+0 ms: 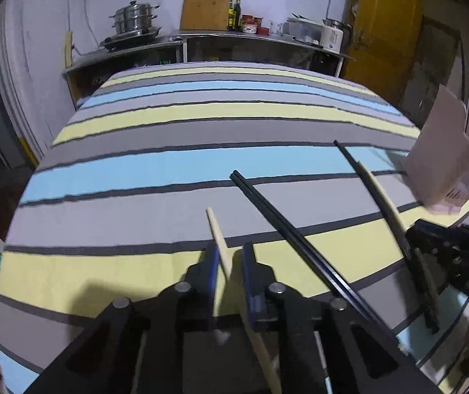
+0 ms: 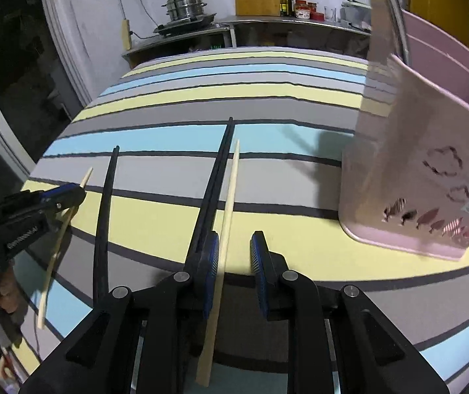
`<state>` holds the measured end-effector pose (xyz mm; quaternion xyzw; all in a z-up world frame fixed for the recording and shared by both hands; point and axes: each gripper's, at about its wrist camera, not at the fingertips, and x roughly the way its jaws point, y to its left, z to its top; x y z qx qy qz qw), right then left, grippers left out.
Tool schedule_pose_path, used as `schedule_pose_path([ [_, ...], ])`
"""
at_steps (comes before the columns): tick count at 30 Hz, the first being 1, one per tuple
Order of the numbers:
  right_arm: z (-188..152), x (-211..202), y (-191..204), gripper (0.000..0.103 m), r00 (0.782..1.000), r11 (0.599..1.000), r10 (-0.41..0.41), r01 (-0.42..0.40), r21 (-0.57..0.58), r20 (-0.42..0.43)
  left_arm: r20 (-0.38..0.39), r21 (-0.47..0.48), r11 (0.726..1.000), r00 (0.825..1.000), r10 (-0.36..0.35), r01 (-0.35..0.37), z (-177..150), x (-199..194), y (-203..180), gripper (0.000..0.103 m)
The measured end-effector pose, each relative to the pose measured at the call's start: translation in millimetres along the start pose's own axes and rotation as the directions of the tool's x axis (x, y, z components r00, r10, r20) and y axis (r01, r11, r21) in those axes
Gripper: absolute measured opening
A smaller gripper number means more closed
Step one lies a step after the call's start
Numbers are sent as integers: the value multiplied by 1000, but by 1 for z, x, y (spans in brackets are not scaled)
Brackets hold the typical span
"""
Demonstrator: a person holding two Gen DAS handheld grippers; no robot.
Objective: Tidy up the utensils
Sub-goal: 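Close the left tool on a wooden chopstick while the right tool closes on another, then lift both wooden chopsticks upright and carry them toward the pink holder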
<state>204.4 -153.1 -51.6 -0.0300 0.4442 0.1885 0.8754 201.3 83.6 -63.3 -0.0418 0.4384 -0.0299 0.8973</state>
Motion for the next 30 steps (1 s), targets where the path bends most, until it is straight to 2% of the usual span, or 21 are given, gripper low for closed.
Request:
schedule_pose_path([
  [3,4,6,11,21,999,997,-47,47,-63,2,-2,-28,1000,1000,-10,10,-2,-1,-1,24],
  [6,8,10,12,8,998,995,-60,60,-74,9,4,-21,1000,1000,0,1,-4,-2,-4,24],
  [8,8,9,8,7,998,997,-56,56,-52,4,7,1,1000,1000,11,-11,-6,-3,-7,24],
  [10,4,5,3,6,999,998,-51,51,-24,3,11,10,1000,1000,22,-22,-8,-4,-9,15],
  [13,-7,-6,-6,6,999,999,-38,38,28,0,8,-17,1000,1000,-9,9,-10,-6,-5,8],
  [16,-22,-19,-15,6,1000,996,-24,24,91,-2,2,-35,998,998,-55,55,-14,-9,-3,7],
  [22,-49,-41,-22,7,1000,990,3,-1,142,-13,-11,-39,992,992,-124,124,-24,-15,-9,7],
  [30,-40,-40,-21,8,999,994,29,-25,105,-30,-28,-37,988,988,-150,149,-22,-15,-14,7],
])
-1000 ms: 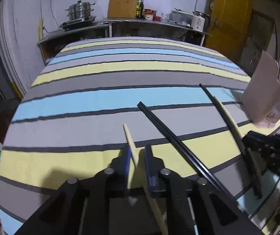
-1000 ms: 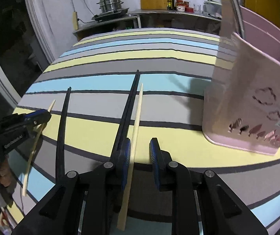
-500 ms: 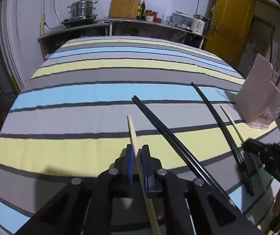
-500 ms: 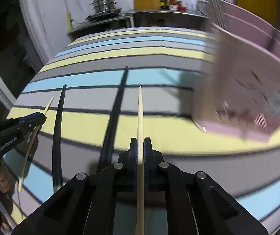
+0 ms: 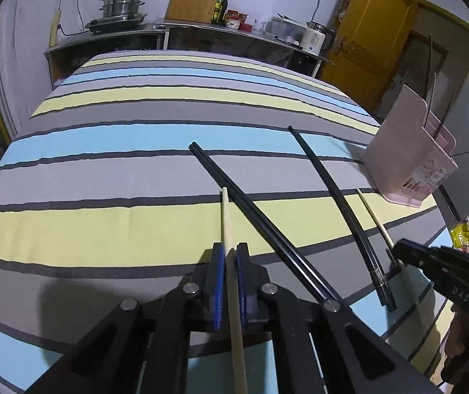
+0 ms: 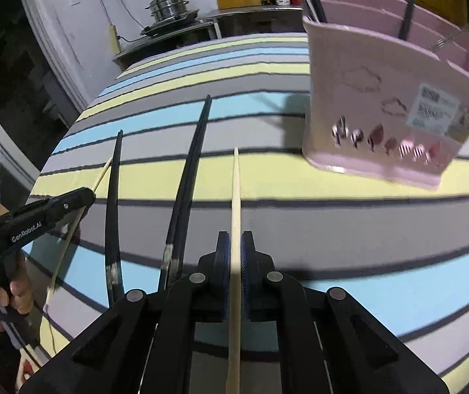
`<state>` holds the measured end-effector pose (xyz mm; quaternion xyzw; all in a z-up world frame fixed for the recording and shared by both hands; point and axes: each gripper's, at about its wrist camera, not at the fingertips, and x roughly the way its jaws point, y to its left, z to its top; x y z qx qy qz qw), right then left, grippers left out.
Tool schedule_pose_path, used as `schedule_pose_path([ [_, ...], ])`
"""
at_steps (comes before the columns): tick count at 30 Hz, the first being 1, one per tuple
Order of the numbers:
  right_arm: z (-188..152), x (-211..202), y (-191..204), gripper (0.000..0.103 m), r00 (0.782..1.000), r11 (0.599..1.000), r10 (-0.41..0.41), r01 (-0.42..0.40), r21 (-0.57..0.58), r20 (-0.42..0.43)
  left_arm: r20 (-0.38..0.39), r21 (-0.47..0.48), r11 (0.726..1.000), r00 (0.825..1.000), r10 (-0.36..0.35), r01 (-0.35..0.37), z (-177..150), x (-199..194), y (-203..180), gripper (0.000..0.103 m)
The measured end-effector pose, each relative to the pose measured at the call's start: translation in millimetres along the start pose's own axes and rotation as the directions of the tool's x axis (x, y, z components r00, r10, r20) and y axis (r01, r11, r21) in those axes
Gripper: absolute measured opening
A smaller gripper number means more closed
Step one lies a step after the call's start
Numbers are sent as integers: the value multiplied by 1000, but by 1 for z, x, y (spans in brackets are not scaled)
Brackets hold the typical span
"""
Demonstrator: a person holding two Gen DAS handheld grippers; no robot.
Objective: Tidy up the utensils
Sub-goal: 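Lift both wooden chopsticks upright and carry them toward the pink holder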
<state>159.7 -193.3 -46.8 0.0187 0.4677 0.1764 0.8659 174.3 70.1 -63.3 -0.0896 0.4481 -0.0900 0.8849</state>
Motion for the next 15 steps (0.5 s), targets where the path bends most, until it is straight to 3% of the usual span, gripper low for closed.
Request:
schedule_pose_path([
  [9,27,22,6,8,1000,998,-26,25,-58,-18,-9,53,998,999,44,-43,11,11,-12,17],
  [15,41,34,7,8,999,997,-33,31,-66,-27,-13,93,992,996,91,-89,17,18,-19,18],
])
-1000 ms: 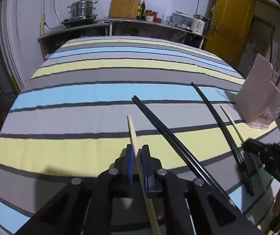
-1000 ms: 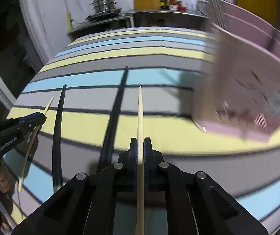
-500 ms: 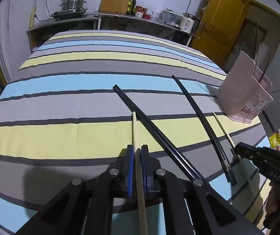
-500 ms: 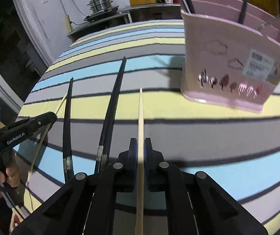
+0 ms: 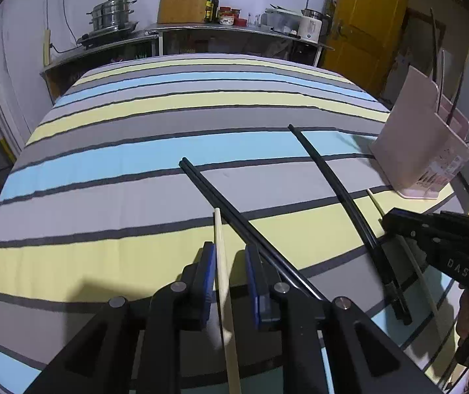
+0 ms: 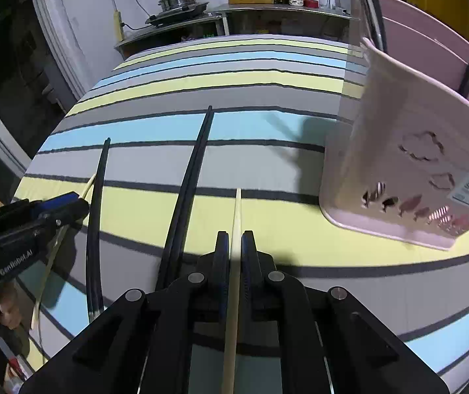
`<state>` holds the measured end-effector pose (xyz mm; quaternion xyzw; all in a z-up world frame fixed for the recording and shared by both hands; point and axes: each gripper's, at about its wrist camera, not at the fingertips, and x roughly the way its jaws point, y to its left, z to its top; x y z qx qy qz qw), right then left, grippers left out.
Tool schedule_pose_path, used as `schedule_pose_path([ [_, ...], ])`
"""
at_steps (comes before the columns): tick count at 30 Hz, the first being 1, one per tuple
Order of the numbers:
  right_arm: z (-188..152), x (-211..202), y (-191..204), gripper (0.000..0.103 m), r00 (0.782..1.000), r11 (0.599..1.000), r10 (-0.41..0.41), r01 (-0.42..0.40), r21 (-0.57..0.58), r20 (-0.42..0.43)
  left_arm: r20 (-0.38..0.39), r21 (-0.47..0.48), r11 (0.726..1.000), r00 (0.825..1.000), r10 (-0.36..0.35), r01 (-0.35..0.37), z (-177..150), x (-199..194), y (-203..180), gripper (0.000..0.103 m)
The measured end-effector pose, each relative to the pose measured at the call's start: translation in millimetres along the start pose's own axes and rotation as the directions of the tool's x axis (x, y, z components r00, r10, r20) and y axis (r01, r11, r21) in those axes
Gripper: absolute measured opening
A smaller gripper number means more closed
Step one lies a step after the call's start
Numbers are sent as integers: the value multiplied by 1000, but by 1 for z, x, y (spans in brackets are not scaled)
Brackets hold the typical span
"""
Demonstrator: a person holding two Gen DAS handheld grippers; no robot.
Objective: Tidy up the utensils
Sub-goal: 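Lift both wooden chopsticks upright and carry them toward the pink holder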
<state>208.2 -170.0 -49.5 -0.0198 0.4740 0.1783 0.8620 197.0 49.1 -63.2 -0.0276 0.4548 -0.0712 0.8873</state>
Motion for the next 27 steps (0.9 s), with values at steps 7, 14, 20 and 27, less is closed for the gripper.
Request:
schedule_pose_path([
  [7,8,5,1,7,1000,1000,20,-20,1,-1,-17,3,1000,1000,25,-25,7,3,3,6],
  [14,6,-23,-1,7,997,999,47,-48,11,64,32,-1,1000,999,-6,6,9,-24,0,6],
  [20,8,-65,-4,6,987,998,58,-61,16,147,106,22,999,993,-45,43,17,-68,-10,6],
  [27,5,-115,-6,6,968,997,69,-76,19,240,188,46,994,976,-105,98,31,-120,-21,6],
])
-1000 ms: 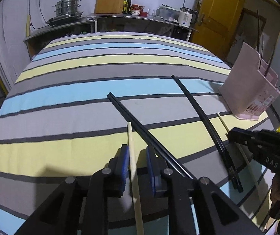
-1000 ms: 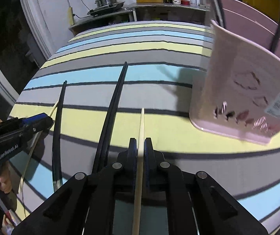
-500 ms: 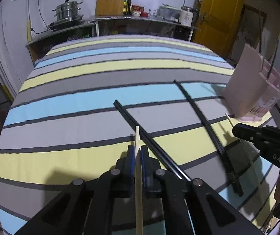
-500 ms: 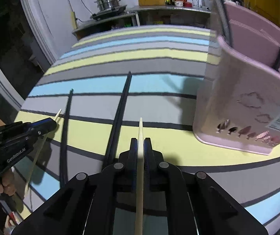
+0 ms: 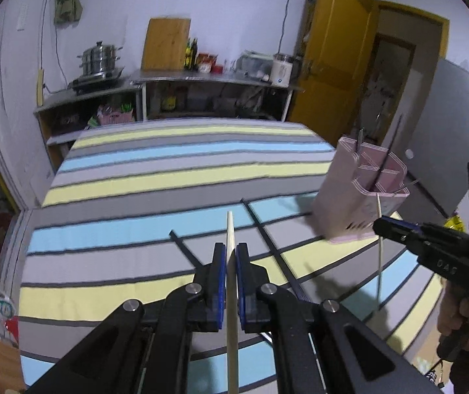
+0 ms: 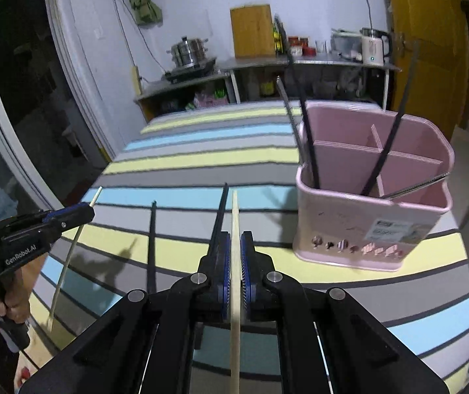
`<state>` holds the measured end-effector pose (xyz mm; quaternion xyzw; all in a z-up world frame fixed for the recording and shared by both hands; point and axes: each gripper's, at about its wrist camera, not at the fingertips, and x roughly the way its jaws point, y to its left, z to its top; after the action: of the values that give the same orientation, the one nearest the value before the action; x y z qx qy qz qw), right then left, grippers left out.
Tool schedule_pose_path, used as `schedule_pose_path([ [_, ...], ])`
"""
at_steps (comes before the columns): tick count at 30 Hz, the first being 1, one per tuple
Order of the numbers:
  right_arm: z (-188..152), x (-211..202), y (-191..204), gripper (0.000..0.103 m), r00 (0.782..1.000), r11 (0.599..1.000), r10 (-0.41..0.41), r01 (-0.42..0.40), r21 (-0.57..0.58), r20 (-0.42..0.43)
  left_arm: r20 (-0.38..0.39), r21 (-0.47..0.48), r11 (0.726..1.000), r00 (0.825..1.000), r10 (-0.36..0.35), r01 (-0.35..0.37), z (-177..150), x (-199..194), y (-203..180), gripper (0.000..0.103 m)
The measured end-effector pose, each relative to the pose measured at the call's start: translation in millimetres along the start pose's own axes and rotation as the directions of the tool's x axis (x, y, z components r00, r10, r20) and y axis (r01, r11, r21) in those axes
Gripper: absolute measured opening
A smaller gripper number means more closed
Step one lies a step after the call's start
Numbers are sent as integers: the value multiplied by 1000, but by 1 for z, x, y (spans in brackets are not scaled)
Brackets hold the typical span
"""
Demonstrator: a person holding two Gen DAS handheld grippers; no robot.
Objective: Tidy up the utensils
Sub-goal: 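Lift both wooden chopsticks upright and carry them toward the pink holder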
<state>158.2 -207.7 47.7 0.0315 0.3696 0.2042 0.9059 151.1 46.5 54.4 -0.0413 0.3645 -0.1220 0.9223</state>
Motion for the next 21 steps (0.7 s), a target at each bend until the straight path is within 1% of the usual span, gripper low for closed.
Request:
schedule_pose_path([
  [6,5,-26,-2,6,999,1000,3,-3,6,51,48,9,999,998,-49,48,15,-24,-13,6],
  [12,9,-41,-4,6,997,1000,-3,2,15,83,82,4,996,993,-85,85,24,-33,-24,6],
  [21,6,-38,-8,6,997,1000,-2,-1,28,73,25,-45,992,993,-114,115,16,-10,-21,6],
])
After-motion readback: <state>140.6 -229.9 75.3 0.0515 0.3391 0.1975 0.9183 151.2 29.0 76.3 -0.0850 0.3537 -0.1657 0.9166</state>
